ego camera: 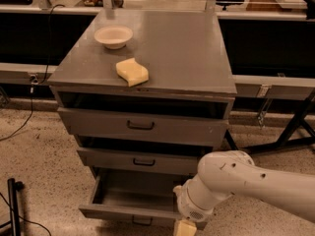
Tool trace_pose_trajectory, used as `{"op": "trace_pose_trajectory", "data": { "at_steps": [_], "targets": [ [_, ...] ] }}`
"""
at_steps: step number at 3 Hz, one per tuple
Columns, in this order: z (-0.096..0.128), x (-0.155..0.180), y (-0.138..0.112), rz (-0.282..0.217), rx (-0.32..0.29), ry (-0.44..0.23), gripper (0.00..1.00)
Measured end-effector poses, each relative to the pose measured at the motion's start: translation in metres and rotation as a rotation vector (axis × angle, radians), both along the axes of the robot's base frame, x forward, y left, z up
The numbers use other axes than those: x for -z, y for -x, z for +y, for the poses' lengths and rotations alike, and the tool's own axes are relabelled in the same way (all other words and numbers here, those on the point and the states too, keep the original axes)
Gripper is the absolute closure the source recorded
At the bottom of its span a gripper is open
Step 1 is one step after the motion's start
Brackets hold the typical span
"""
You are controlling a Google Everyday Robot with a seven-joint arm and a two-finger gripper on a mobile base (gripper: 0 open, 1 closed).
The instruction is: Close bottom drawer
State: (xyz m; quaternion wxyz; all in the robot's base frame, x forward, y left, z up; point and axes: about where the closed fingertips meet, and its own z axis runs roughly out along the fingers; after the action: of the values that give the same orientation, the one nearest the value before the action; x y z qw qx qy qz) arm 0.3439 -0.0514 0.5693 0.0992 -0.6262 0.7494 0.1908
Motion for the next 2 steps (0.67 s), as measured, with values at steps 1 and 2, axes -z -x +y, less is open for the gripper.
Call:
{"op": "trace_pose_trajectory", "data": {
  "at_steps": [1,2],
  "targets": [
    [0.000,-0.001,-0.001,-0.003,0.001,0.001,0.00],
    [0.013,0.015,-0.012,-0.016,0.019,-0.037,0.00]
  ]
}}
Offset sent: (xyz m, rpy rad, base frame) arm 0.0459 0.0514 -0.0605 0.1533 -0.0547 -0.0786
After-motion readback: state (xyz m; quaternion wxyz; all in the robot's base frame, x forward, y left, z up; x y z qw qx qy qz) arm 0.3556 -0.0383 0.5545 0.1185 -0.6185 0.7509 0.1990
